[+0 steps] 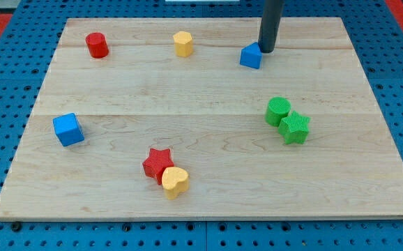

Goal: Move blue triangle closer to the green circle

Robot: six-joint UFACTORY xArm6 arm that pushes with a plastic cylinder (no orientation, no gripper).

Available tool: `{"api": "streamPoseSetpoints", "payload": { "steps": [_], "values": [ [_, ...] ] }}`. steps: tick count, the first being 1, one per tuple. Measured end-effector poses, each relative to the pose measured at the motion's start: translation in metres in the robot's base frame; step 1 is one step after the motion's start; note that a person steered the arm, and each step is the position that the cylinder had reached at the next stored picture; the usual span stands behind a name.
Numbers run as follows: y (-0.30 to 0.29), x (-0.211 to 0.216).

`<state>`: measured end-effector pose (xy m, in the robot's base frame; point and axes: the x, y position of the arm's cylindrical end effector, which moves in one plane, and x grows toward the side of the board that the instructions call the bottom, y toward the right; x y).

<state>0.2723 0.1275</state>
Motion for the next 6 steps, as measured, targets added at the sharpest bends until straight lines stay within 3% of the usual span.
{"api": "streamPoseSetpoints", "payload": {
  "steps": [1, 4, 5, 6],
  "values": [
    [-0.036, -0.001],
    [-0.041, 0.118],
    [-0.097, 0.100],
    [-0.209, 0.100]
  ]
}}
